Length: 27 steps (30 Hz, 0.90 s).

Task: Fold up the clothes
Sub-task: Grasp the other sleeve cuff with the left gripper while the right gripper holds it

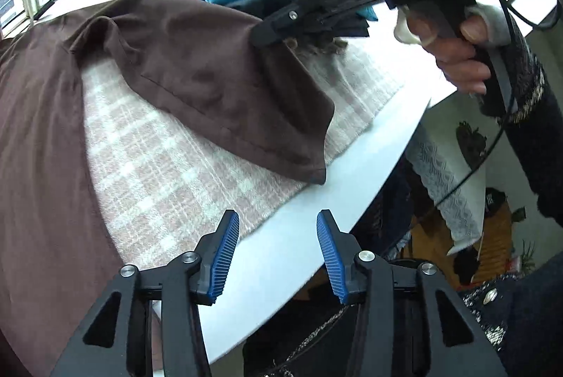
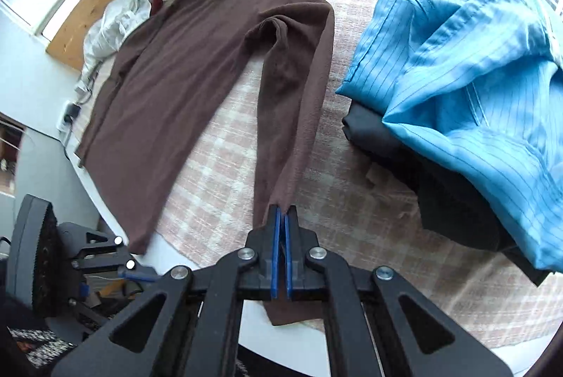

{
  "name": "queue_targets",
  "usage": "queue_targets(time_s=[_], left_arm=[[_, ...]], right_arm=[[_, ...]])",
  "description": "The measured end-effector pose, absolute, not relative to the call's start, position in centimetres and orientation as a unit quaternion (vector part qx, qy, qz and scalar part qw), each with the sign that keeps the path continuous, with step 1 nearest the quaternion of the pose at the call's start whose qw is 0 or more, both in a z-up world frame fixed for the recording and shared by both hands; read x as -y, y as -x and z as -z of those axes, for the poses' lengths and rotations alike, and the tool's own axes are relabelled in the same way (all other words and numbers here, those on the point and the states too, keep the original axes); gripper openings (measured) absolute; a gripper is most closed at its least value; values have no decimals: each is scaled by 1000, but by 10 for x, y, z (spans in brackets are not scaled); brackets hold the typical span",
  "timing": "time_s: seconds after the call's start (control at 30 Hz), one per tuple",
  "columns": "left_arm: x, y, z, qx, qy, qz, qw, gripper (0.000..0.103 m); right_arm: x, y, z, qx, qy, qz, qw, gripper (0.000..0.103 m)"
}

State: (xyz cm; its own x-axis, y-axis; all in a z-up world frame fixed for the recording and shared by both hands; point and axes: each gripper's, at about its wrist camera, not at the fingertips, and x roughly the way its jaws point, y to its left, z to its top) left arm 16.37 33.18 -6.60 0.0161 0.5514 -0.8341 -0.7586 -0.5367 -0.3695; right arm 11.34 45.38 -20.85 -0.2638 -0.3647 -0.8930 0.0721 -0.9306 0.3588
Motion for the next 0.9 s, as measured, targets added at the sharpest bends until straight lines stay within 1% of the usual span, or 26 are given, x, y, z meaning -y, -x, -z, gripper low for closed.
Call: queue_targets(time_s=[0.07, 0.1, 0.13, 0.3, 0.37, 0.4, 0.43, 0.47, 0.5, 0.57, 0.6, 0.63, 0.67, 0.77, 0.9], left_arm=[[-335, -151, 65, -54, 529, -704, 471, 51], [-335, -146, 63, -34, 526, -707, 472, 57], [-333, -143, 61, -20, 521, -712, 470, 61], [-335, -129, 68, -2, 500, -752, 430, 61], [-338, -124, 77, 0, 492, -764, 417, 57], [-335, -122, 81, 3, 490, -765, 418, 45], [-331, -119, 85, 13, 493, -765, 414, 19], [-326, -116, 88, 22, 497, -764, 411, 8], [-322, -112, 91, 32, 500, -763, 408, 7], [-305, -106, 92, 66, 507, -759, 403, 7], [-300, -106, 88, 65, 502, -764, 400, 7], [-294, -105, 85, 65, 498, -768, 397, 7], [-294, -105, 84, 64, 498, -768, 398, 7], [-295, -105, 80, 61, 496, -767, 401, 7], [-296, -105, 75, 57, 494, -767, 406, 7]], right_arm=[[-452, -117, 203, 155, -588, 779, 155, 3], [-449, -118, 200, 164, -587, 776, 162, 3], [-444, -117, 197, 168, -587, 774, 169, 3], [-404, -111, 195, 152, -593, 763, 205, 3], [-392, -108, 196, 155, -598, 755, 219, 3], [-387, -106, 196, 154, -599, 753, 225, 3], [-383, -104, 196, 153, -601, 750, 229, 3], [-380, -101, 196, 152, -603, 748, 234, 3], [-378, -99, 196, 152, -605, 744, 240, 4], [-379, -91, 192, 157, -609, 736, 251, 9], [-381, -86, 189, 158, -609, 735, 253, 12], [-385, -77, 184, 155, -602, 745, 243, 19], [-391, -67, 178, 149, -590, 761, 225, 26], [-406, -14, 167, 113, -567, 805, 133, 35], [-415, 83, 194, 92, -587, 802, 62, 39]])
